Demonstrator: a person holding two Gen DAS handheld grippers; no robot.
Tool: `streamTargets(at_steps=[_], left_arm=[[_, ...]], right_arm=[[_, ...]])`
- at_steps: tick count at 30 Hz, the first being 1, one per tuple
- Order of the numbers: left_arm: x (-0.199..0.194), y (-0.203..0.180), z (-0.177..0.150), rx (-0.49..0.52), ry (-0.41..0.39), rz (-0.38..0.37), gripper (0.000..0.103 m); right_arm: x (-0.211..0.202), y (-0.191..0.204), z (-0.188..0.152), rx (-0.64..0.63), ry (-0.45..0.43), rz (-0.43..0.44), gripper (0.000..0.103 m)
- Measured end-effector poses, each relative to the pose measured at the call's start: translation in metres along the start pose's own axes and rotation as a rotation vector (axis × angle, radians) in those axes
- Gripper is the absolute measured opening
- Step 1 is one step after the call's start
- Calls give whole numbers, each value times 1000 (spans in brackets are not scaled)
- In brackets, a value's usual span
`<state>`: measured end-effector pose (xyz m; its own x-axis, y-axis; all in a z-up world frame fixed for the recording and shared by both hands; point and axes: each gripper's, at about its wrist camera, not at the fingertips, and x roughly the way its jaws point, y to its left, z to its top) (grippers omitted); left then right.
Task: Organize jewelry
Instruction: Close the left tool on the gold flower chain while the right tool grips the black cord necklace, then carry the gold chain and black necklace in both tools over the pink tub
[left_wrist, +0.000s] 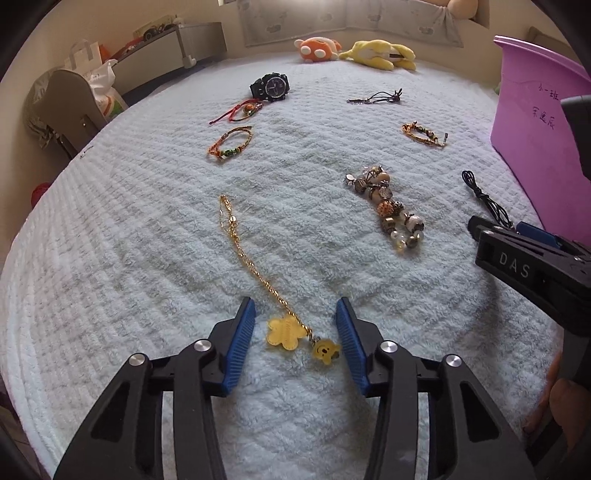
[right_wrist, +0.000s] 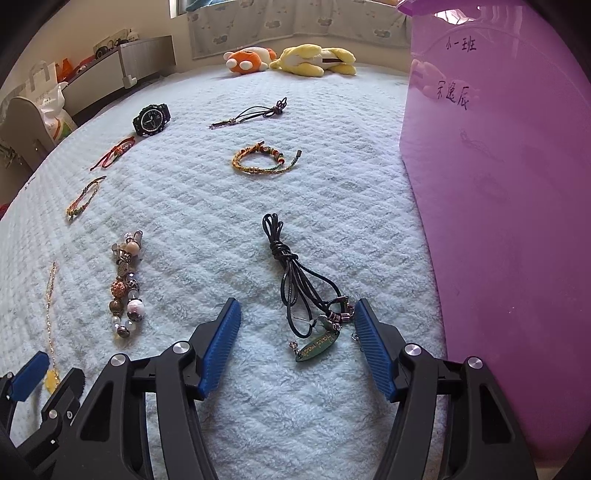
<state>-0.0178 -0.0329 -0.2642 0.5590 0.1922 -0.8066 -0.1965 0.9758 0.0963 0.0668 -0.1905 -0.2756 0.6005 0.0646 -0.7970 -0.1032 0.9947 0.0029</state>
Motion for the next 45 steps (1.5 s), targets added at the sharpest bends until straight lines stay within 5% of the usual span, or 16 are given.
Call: streamTargets(at_steps=[7,11,27,45], left_arm=[[-6,3,-6,-12,11,-15,24],[-7,11,-5,-35,18,-38,19],[-37,48,10,-29,10,-63,19],[-121,88,84,111,66,-241,19]], right_arm=[[-3,8,-1,-37,-8,6,45],[-7,9,-2,-33,-12,19,27],[-50,27,-9,-6,6,57,27],[-169,41,12,120,63,53,27]])
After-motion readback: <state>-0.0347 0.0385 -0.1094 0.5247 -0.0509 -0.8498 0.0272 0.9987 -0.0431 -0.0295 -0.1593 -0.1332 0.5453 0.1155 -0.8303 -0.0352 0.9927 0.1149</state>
